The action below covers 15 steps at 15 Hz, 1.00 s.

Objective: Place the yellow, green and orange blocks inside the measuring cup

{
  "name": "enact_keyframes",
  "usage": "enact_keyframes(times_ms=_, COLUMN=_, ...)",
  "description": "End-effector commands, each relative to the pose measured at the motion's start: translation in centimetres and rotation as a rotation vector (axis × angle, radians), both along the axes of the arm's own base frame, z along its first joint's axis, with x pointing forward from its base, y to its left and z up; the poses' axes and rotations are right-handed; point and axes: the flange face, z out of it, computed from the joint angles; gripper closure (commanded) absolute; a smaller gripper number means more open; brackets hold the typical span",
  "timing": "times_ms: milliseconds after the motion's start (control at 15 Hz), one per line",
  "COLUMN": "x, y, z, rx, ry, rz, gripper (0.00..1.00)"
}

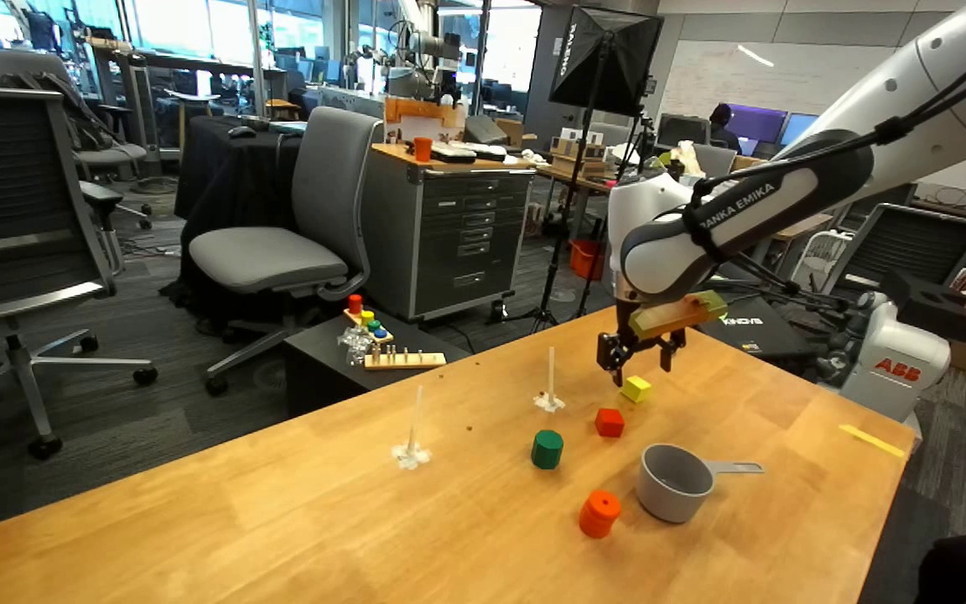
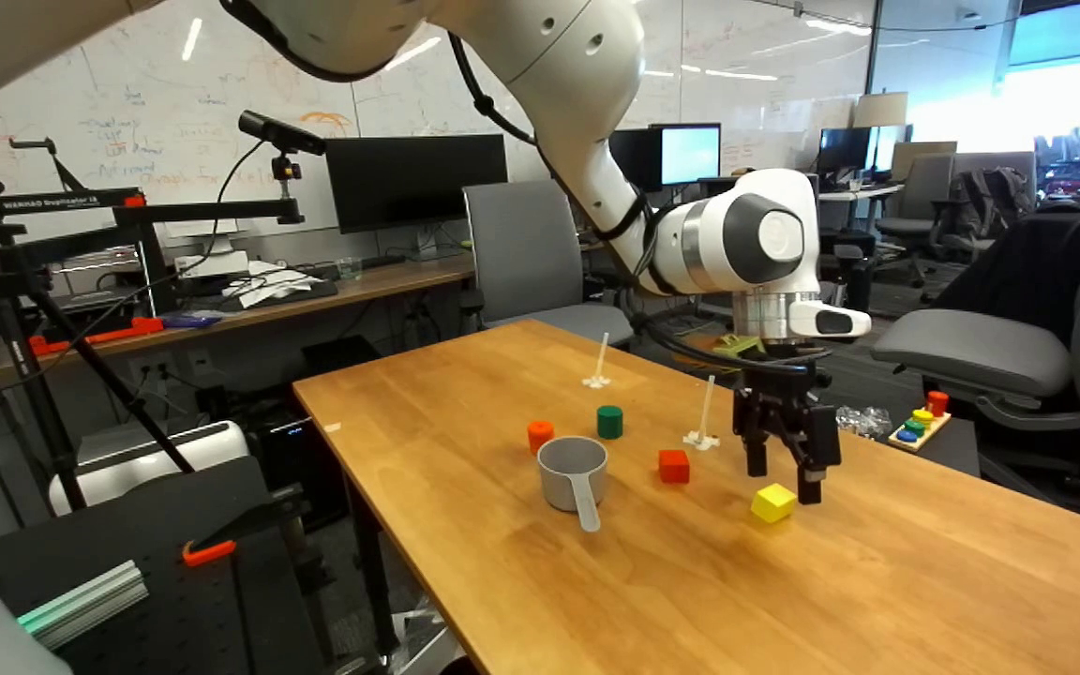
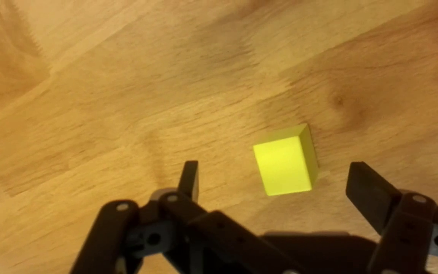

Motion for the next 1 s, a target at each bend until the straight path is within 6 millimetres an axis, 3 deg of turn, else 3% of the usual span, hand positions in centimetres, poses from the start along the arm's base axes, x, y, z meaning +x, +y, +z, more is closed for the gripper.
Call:
enact_keyframes(times_ms=0, x=0.0, y=0.3, z=0.0, rx=-0.001, ry=0.010, rz=0.027, gripper=0.00)
enact_keyframes(times_ms=400, x=0.3, y=-0.1, z=-0.9, rx=-0.005, ry=0.019, rz=0.059, gripper=0.00)
enact_keyframes(times_ms=467, x=0.3, y=-0.1, z=-1.1, rx=-0.001, ry=0.020, rz=0.062, gripper=0.25)
enact_keyframes(times_ms=600, x=0.3, y=-0.1, z=-1.6, rx=0.000, ry=0.026, rz=0.076, gripper=0.32)
enact_keyframes(times_ms=933, x=0.6, y=-1.1, z=-2.2, rx=0.006, ry=0.041, rz=0.121, gripper=0.73)
